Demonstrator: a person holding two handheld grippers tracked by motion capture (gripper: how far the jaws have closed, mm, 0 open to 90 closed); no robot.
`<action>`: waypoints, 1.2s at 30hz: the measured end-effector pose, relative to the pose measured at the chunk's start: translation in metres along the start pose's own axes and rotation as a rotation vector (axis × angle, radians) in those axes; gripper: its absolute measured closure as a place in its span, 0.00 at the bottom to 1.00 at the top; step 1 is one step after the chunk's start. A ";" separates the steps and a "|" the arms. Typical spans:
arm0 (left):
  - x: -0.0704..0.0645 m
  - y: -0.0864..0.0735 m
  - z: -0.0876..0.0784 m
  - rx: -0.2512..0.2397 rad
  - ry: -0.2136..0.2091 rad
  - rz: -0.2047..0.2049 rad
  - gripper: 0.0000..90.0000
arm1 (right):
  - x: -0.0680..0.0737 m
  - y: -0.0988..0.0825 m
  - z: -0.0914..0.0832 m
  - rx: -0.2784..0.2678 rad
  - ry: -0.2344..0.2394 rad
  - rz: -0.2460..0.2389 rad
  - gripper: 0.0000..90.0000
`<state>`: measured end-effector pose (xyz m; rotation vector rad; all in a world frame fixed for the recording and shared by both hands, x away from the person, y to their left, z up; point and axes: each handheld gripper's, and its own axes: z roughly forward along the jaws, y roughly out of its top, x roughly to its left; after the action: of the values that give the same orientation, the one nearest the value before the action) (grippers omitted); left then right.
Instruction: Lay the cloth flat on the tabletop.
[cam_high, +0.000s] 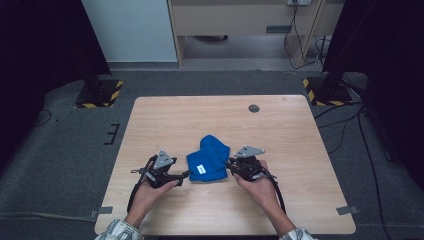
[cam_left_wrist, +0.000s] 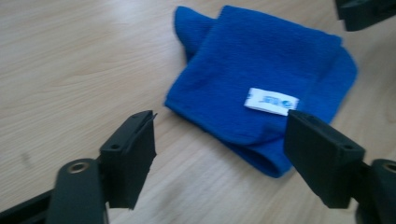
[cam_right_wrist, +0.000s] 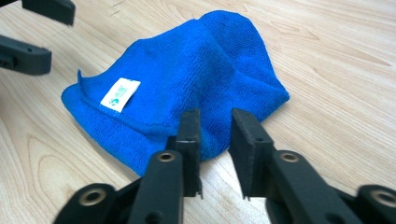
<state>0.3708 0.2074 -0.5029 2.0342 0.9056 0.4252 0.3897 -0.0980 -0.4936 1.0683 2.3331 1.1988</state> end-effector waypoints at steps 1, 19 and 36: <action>-0.001 0.000 0.001 0.007 -0.010 0.003 0.32 | 0.000 0.000 0.000 0.000 0.000 0.000 0.85; -0.006 0.000 0.022 0.093 -0.122 0.016 0.96 | -0.005 -0.008 -0.001 0.014 0.009 0.010 0.90; 0.006 0.022 -0.001 -0.071 -0.090 -0.027 1.00 | -0.002 -0.010 0.003 0.018 0.010 0.005 0.75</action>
<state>0.3835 0.2040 -0.4846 1.9578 0.8506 0.3433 0.3882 -0.1020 -0.5034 1.0777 2.3539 1.1902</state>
